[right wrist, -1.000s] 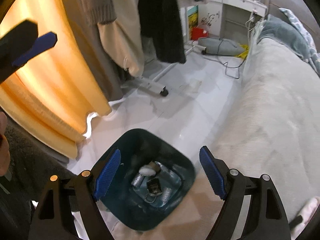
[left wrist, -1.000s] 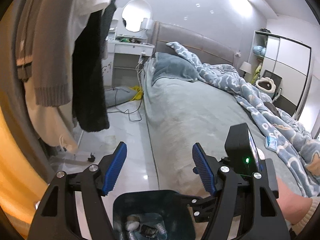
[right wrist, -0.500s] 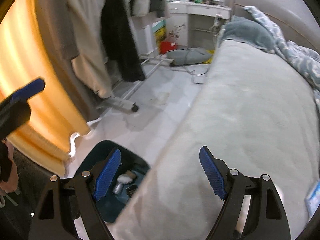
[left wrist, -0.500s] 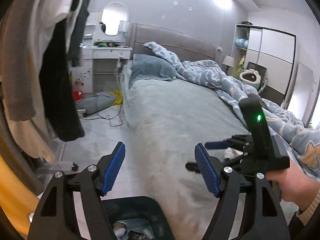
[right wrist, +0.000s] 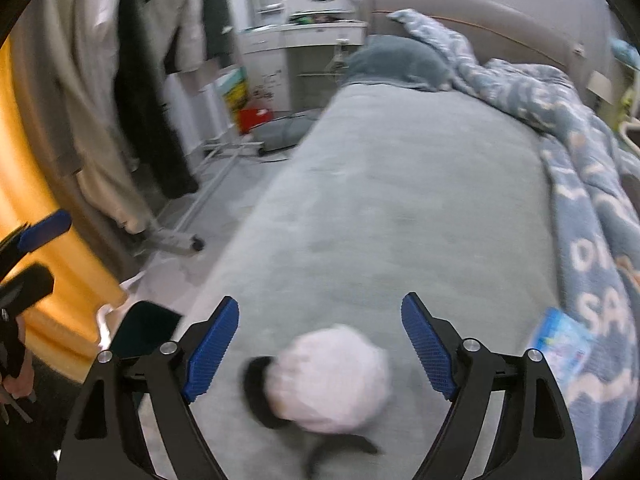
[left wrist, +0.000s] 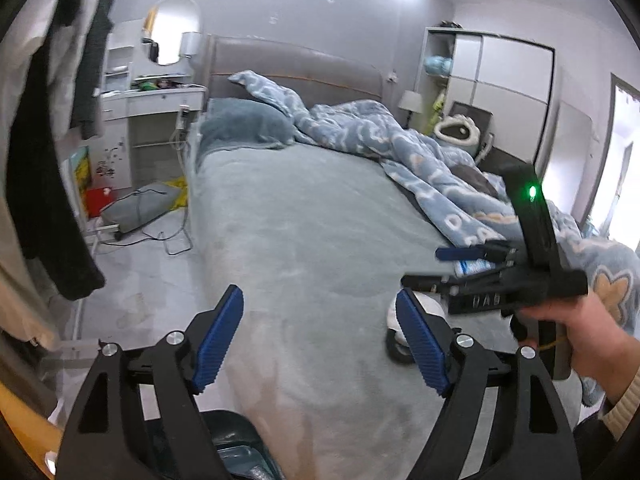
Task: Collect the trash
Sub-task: 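Move both tools back to the bed toward the white ball and blue tissue pack, then grasp the white ball with the left tool while the right grasps the blue tissue pack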
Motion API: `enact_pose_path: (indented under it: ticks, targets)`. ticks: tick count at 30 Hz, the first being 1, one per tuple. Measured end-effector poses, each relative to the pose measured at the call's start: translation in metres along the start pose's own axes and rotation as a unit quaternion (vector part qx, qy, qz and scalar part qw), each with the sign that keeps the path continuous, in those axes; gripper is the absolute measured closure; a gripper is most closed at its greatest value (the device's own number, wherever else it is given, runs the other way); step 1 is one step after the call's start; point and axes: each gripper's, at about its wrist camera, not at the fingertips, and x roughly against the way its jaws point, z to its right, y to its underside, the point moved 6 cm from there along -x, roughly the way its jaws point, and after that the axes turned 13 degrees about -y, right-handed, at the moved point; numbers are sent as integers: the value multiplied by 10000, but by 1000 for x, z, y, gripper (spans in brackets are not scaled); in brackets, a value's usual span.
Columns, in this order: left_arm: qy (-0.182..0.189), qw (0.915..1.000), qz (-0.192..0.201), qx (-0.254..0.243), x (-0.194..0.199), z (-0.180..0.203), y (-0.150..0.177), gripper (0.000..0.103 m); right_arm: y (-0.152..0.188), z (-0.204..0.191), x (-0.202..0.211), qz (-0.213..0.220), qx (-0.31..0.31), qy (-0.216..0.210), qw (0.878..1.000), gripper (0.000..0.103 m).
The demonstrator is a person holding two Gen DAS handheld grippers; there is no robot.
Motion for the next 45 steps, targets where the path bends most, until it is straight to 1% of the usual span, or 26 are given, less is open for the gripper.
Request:
enact_pose_path:
  ticks: [6,9,12,18,20,25,29,32,35,36,39,41,42,44,45]
  targets:
    - [318,9987,-332,-220,-26,27,5,19,0,45,23,291,-528,451,9972,12]
    - [433,9977,-490,-183,-39,35,7,18,3,61,29,320,-715,624,9950,11]
    - [613,9955,-710,-101,-51,46,9,17,10,78,34,316,-891,883,9916,8]
    - [835,9882,-1229,-360,-78,77,19,16,19,104,39,324,-1155,1282,9845,5]
    - [865,9860,-1367,-409,-85,86,23,16,21,111,41,333,-1209,1438,9816,4]
    - [832,9835,-1532,-473,-95,100,26,17,29,126,46,380,-1350,1795,9737,4]
    - [812,9816,-1615,-621,-102,113,28,18,33,139,48,391,-1453,1990,9684,4]
    - [805,9797,-1668,-769,-106,126,31,19,38,145,48,344,-1554,2055,9656,4]
    - [685,9772,-1803,-890,-115,133,37,25,43,151,47,306,-1701,1953,9654,3]
    - [643,9764,-1853,-899,-118,134,39,29,44,153,46,291,-1739,1938,9651,3]
    - [549,9768,-1935,-731,-124,133,39,37,47,157,43,297,-1860,1926,9630,3]
    - [468,9772,-1973,-621,-127,130,40,40,47,157,41,277,-1854,1999,9617,4]
    - [441,9775,-1985,-564,-129,127,40,44,47,157,40,251,-1833,2049,9611,4]
    - [484,9777,-1993,-461,-129,124,38,48,48,161,38,210,-1808,2178,9589,4]
    - [519,9779,-1984,-406,-128,122,37,51,49,163,38,210,-1835,2215,9575,4]
